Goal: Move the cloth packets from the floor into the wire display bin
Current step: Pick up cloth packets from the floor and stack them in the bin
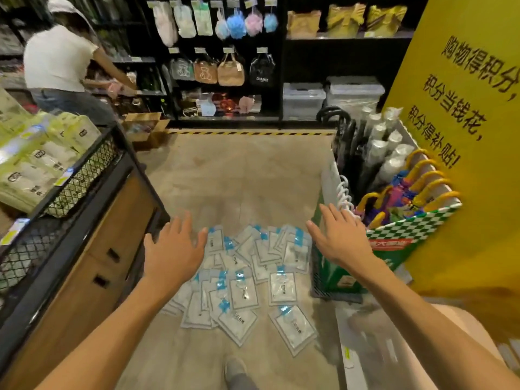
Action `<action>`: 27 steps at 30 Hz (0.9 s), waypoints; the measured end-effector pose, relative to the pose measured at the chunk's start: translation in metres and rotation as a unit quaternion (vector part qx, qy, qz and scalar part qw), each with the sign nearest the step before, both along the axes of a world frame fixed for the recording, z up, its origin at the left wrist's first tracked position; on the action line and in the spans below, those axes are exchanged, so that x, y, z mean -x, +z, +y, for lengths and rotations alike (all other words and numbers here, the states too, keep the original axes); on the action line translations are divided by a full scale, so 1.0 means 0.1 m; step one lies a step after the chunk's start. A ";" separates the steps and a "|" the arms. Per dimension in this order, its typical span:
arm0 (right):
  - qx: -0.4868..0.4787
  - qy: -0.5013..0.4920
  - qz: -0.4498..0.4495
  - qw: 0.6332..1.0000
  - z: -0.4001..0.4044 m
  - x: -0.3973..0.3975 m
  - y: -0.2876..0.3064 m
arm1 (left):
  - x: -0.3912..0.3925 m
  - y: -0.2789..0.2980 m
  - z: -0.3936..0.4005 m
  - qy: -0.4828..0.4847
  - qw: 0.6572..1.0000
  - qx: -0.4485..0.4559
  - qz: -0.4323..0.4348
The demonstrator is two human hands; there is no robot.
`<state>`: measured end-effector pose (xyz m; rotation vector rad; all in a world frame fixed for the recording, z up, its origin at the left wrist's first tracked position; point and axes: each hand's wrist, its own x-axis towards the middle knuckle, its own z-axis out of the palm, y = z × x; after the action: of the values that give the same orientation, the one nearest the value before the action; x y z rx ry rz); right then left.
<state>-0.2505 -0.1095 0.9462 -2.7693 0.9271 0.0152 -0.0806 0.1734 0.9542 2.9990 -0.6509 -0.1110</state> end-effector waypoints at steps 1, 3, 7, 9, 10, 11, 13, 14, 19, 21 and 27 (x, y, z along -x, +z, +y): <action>0.012 -0.002 -0.005 1.000 -0.04 -0.07 -0.08 | -0.12 -0.10 -0.05 -0.012 1.000 -0.007 -0.012; 0.022 -0.014 0.002 1.000 -0.12 -0.22 -0.23 | -0.39 -0.28 -0.16 -0.029 0.999 -0.012 -0.016; 0.028 -0.038 0.009 0.999 -0.24 -0.57 -0.58 | -0.99 -0.68 -0.34 -0.060 0.998 -0.022 -0.018; 0.030 -0.045 0.011 0.998 -0.32 -0.75 -0.81 | -1.24 -0.92 -0.41 -0.071 0.997 -0.023 -0.016; 0.026 -0.048 0.016 0.998 -0.36 -0.82 -0.94 | -1.35 -1.06 -0.43 -0.074 0.997 -0.028 -0.009; 0.022 -0.050 0.024 0.998 -0.41 -0.89 -1.07 | -1.46 -1.22 -0.46 -0.076 0.996 -0.040 -0.002; 0.015 -0.055 0.044 0.997 -0.51 -1.01 -1.38 | -1.64 -1.56 -0.50 -0.076 0.995 -0.065 0.015; 0.011 -0.057 0.055 0.997 -0.56 -1.06 -1.54 | -1.71 -1.74 -0.53 -0.074 0.995 -0.070 0.022; -0.004 -0.048 0.093 0.995 -0.91 -1.30 -2.59 | -1.97 -2.83 -0.70 -0.054 0.992 -0.102 0.043; -0.009 -0.042 0.107 0.993 -1.05 -1.36 -3.15 | -1.99 -3.42 -0.74 -0.043 0.990 -0.114 0.068; -0.025 -0.015 0.156 0.987 -1.34 -1.48 -5.07 | -1.95 -5.45 -0.78 -0.050 0.985 -0.129 0.105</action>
<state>-0.1030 -0.2440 0.4394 -2.7523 1.0236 0.4721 0.1146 0.0950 0.4095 3.1315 -0.8211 -0.5499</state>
